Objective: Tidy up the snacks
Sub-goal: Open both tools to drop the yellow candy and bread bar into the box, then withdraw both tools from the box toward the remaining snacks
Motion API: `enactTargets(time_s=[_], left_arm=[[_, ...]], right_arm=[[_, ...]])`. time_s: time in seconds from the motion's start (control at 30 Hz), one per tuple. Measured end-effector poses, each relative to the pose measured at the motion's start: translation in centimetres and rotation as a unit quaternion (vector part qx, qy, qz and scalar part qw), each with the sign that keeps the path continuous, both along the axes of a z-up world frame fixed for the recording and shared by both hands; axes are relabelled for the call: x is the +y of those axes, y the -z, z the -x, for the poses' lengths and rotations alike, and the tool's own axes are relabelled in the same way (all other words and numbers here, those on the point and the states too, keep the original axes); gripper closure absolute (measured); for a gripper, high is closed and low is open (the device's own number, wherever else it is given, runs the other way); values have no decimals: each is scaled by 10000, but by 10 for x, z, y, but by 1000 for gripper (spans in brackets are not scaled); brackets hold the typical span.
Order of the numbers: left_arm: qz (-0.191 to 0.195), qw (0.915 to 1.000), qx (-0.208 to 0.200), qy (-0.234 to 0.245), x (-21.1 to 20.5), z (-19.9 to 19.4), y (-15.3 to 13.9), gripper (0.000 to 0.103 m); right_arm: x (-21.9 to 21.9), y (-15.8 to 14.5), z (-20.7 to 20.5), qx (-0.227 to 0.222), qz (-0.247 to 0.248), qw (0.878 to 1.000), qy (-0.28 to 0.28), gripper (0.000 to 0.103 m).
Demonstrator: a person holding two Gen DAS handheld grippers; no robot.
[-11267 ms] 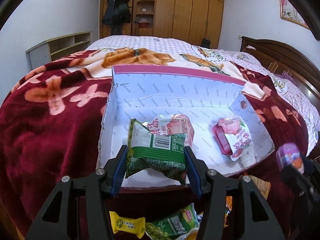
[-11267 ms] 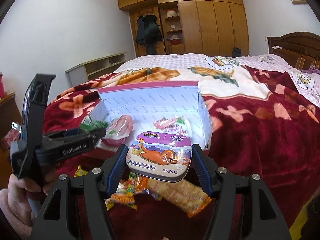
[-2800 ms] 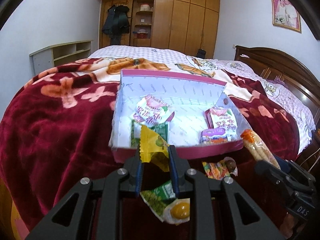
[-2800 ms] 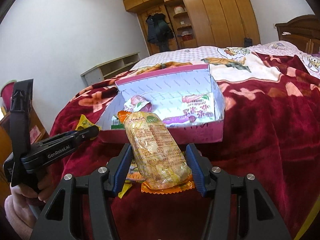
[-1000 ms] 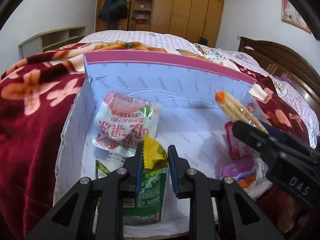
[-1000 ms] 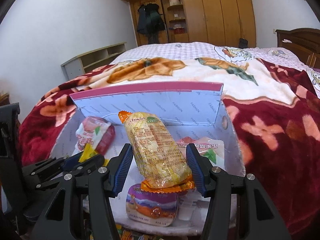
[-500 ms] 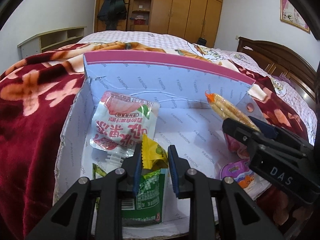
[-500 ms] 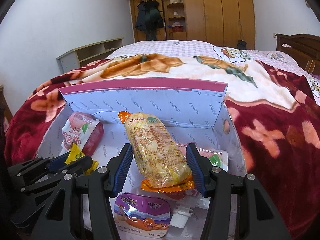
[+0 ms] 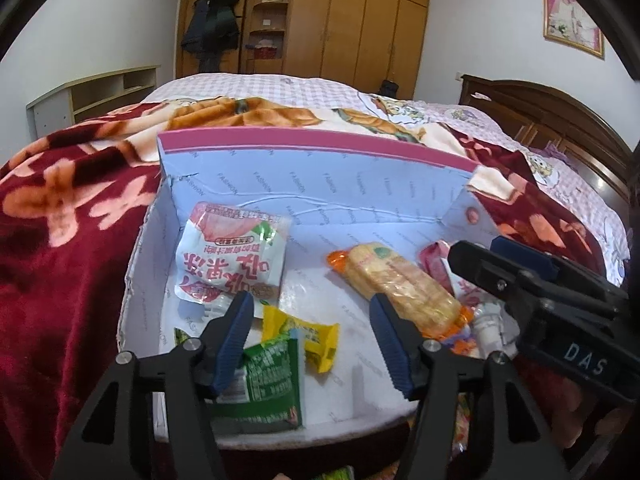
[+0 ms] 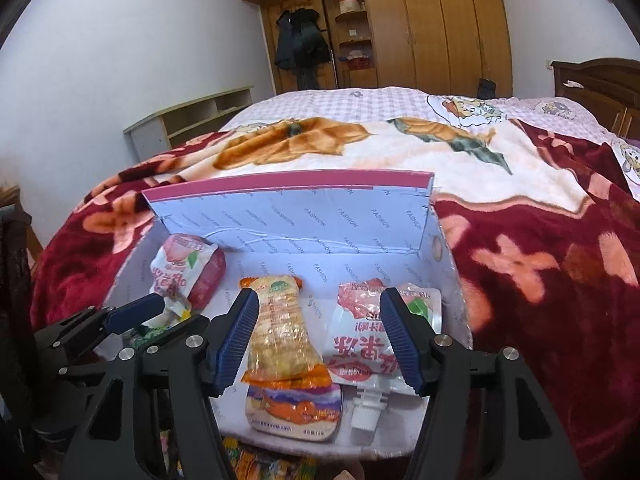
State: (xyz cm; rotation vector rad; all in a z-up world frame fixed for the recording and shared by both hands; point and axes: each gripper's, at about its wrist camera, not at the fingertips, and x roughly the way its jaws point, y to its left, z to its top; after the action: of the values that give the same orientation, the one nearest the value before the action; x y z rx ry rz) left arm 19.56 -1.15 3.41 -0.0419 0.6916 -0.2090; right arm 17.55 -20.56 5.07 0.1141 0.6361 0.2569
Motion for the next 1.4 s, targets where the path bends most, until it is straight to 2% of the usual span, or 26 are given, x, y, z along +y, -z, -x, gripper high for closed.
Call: enactTargets(time_s=[0.33,0.57,1.0,1.27,1.4], left_arm=[[36,10000,-66,64,-1,24,-14,33],[132,9999,-48,40,6,41,-18,32],[84,9999,-53,-108,21,72,-15,32],[44,9999,83,-139,24,92,-8,32],[146,9996,192,-156,23,105,0,32]], right_arm=[[-6,-17,36,-261,-171,9995,-104,38],[-10,-19,58,-287,-299,9991,-109,38],[-17,-6,88,-148,-458,9988,-8,38],[-21,6,107,-21,-544,9985,54,38],[-24,13,115,1,-517,9986,141,38]])
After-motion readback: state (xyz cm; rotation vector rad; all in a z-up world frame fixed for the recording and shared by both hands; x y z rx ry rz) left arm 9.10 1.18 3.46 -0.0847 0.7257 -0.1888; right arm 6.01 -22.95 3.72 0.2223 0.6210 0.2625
